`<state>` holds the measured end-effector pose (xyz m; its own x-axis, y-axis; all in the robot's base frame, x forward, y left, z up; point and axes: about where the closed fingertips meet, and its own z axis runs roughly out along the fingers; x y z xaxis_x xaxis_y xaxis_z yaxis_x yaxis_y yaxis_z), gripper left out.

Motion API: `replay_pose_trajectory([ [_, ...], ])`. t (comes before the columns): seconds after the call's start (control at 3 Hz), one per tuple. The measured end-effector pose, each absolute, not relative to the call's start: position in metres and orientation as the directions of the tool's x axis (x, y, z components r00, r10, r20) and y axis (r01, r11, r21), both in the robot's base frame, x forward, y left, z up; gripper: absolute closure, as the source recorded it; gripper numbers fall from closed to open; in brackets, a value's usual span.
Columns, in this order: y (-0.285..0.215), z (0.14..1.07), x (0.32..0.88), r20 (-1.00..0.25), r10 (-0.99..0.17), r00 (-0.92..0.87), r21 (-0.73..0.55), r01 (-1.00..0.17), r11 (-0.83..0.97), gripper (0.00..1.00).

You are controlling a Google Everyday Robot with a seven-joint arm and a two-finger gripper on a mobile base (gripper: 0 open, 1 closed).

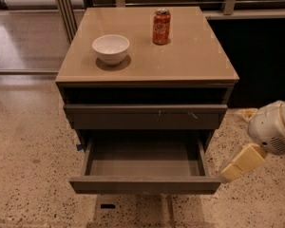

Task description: Close middle drawer

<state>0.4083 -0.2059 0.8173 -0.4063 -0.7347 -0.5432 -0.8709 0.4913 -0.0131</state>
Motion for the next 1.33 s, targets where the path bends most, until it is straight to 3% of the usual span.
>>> replay_pose_trajectory([
  [0.33,-0.2042,0.7953,0.4163,-0.597,-0.667,-0.445,0.017,-0.839,0.544,0.18],
  [1.33,-0.2037,0.7976,0.4170,-0.597,-0.670,-0.441,0.011,-0.840,0.543,0.87],
])
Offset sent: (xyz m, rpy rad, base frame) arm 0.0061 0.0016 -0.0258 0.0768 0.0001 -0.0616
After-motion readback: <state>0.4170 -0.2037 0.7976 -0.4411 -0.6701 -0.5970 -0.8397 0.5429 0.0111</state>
